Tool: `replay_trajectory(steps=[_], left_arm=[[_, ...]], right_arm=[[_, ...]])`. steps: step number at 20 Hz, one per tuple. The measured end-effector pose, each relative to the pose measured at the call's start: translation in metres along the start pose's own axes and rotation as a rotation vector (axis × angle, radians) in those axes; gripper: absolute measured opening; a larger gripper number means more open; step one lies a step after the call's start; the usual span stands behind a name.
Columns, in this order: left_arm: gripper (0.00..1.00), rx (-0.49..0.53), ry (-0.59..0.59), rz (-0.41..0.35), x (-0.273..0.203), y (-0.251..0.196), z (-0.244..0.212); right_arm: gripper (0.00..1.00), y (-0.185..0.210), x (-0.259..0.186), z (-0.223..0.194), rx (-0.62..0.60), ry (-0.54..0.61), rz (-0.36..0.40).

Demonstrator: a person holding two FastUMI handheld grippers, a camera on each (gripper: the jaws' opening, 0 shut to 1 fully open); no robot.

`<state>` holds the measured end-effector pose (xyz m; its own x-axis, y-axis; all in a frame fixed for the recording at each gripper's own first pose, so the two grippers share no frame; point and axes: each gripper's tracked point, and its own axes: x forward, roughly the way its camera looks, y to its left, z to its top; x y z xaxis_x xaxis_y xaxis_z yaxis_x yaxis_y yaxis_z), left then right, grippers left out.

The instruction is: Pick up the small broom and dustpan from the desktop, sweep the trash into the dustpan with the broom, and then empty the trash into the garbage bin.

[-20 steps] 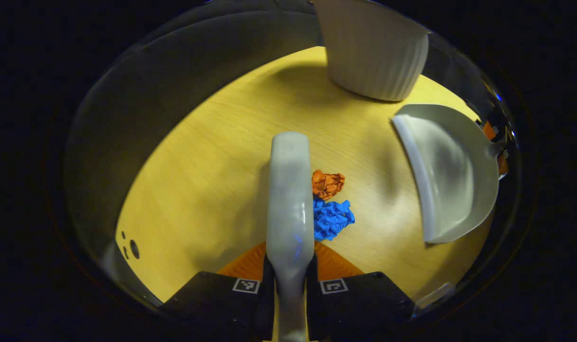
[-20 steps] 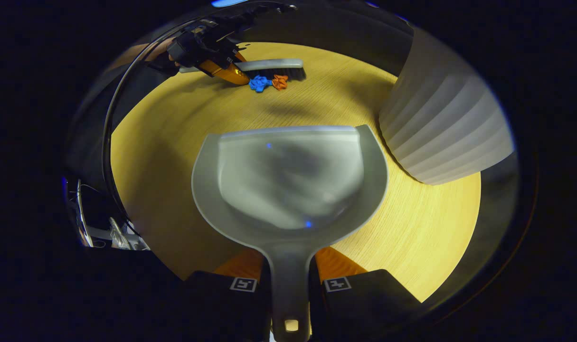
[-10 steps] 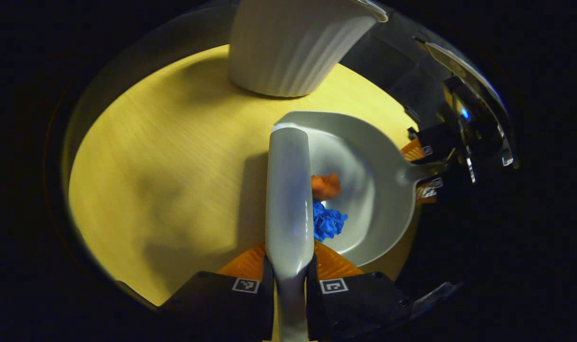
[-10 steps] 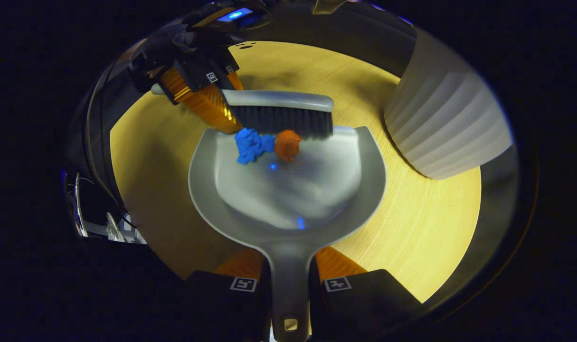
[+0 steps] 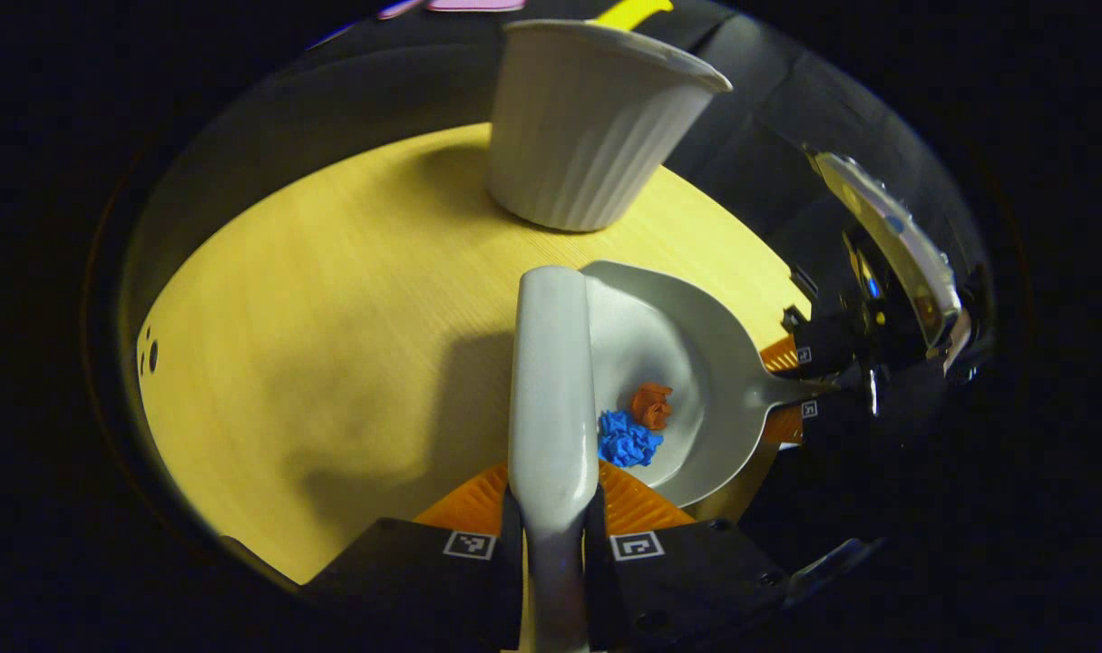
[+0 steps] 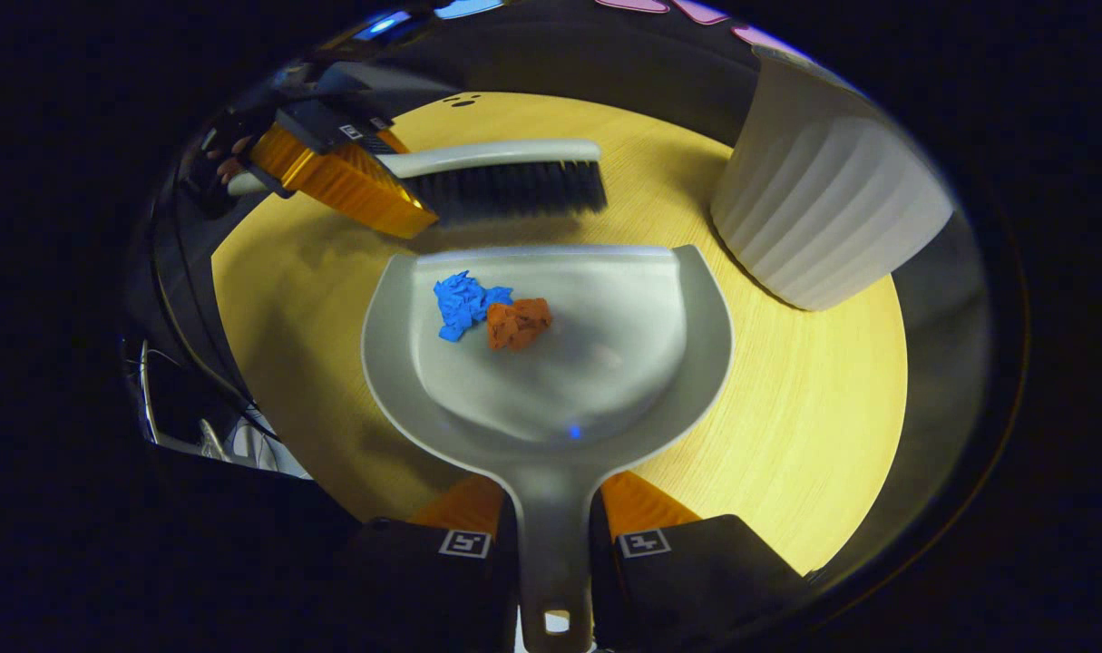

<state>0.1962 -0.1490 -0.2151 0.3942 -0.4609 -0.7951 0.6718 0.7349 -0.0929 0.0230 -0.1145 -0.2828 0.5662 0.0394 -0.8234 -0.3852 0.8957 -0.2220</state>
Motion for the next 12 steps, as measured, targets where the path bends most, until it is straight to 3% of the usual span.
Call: replay_trajectory(steps=[5,7,10,12], left_arm=[[0.31,-0.14,-0.149,0.097,-0.046,0.028,-0.023],[0.31,-0.169,-0.187,0.138,-0.06,0.045,-0.051],[0.31,-0.21,-0.22,0.201,-0.078,0.07,-0.101],[0.31,-0.228,-0.242,0.245,-0.081,0.088,-0.135]], right_arm=[[0.36,0.001,-0.019,0.0,0.07,-0.011,-0.031],[0.39,0.003,-0.024,0.0,0.106,-0.013,-0.043],[0.33,0.005,-0.029,0.0,0.103,-0.016,-0.064],[0.36,0.006,-0.033,0.005,0.101,-0.026,-0.075]])
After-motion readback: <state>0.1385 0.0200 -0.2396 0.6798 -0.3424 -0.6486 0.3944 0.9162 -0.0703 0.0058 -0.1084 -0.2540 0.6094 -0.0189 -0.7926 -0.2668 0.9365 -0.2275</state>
